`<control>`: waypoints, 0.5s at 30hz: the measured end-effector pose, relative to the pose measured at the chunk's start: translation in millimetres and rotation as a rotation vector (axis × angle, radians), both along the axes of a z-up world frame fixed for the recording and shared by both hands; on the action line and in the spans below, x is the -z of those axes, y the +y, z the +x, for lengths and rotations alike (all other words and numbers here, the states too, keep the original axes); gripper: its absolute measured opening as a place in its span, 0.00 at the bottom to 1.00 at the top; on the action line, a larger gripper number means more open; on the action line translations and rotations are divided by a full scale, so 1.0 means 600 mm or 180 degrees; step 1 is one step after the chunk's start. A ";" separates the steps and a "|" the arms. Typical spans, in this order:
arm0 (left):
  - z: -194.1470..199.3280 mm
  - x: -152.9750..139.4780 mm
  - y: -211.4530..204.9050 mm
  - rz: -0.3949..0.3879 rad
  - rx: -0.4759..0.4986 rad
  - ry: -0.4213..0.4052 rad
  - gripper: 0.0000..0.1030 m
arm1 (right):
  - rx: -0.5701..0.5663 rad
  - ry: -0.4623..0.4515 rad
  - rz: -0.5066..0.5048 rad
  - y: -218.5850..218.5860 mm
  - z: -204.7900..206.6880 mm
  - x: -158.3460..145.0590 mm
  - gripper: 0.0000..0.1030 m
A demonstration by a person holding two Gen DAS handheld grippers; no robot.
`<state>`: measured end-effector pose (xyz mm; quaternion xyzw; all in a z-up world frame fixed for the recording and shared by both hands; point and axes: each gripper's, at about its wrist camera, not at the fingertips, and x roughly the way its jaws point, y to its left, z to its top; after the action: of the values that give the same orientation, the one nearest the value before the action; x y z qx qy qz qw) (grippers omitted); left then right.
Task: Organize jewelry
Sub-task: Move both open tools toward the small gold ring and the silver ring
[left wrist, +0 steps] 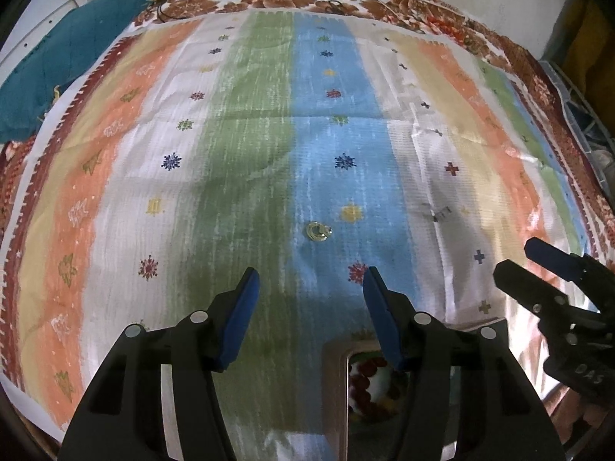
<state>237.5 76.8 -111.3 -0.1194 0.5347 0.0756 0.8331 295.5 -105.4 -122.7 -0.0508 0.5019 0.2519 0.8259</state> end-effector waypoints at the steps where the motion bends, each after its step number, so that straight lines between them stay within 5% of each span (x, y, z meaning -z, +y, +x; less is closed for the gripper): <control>1: 0.004 0.002 0.001 0.0005 0.0002 0.0011 0.53 | -0.0001 0.0029 0.0011 0.001 0.003 0.002 0.63; 15: 0.048 0.026 0.002 0.0043 0.0131 0.0122 0.48 | -0.0044 0.0187 -0.0041 0.021 0.046 0.035 0.56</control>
<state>266.1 78.1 -126.9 -0.1014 0.5524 0.0644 0.8249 323.2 -92.6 -143.5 -0.0521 0.5271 0.2558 0.8087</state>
